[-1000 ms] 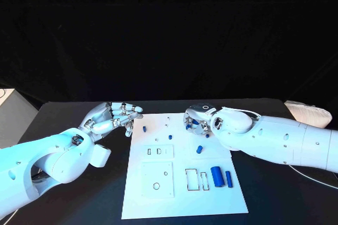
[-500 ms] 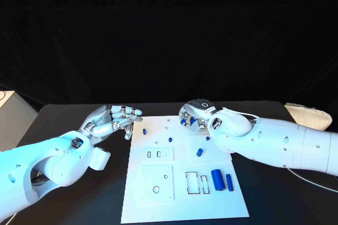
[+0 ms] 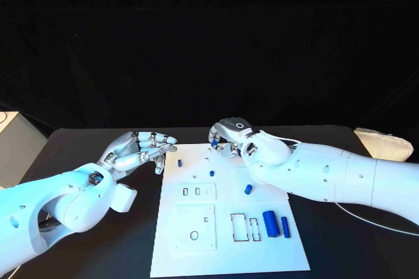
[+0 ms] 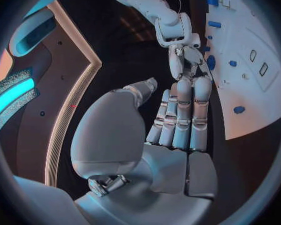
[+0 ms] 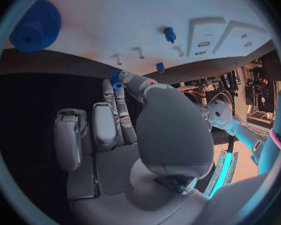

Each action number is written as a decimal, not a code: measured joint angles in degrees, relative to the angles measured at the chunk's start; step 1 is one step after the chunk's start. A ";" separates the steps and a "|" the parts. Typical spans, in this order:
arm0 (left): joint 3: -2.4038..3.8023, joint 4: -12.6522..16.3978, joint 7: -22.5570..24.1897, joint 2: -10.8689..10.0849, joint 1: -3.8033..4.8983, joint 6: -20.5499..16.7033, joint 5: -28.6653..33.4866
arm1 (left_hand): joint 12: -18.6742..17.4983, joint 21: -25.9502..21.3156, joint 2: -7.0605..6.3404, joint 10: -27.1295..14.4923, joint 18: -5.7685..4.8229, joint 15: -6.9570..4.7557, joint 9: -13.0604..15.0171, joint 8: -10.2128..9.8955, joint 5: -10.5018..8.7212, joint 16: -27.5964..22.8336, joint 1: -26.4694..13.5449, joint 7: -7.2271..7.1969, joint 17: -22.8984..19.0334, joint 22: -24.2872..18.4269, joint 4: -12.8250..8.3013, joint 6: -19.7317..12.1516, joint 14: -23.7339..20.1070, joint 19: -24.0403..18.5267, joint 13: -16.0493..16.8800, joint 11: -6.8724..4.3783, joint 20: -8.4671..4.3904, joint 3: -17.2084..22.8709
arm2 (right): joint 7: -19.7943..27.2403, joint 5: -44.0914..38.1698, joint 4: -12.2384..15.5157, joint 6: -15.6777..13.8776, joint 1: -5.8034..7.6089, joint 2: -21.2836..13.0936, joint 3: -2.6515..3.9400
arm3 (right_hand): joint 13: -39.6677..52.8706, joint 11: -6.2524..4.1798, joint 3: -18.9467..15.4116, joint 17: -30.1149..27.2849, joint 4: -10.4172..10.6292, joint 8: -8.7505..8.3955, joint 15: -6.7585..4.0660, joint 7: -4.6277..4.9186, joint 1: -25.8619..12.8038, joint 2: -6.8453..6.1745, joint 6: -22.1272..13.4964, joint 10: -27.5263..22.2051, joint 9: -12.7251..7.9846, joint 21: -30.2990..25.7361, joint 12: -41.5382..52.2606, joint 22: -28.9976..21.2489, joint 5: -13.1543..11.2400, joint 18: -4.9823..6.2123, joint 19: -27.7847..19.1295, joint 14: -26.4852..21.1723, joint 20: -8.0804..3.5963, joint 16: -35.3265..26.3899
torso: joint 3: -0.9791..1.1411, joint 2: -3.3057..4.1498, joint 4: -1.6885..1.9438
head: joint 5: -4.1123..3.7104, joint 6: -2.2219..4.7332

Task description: Assemble the parts on the task board

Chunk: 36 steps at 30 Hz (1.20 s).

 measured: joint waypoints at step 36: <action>0.01 0.06 -0.32 -0.02 0.26 0.19 -0.01 | 0.00 0.23 0.00 0.00 -0.01 0.00 0.04 0.00 0.00 0.00 0.00 0.21 0.06 0.15 -0.23 -0.21 0.00 -0.22 0.04 0.00 0.21 0.23 | -1.04 -0.14 -2.39 2.31 -0.58 2.35 0.01 | 0.80 -0.01 -0.04 -0.46 0.01 -0.02 0.01 0.06 0.36 0.40 -0.28 -0.01 0.31 0.00 -0.82 -0.03 0.05 0.00 0.00 0.00 0.00 -0.01 | -0.41 0.75 0.93 | -0.30 -0.53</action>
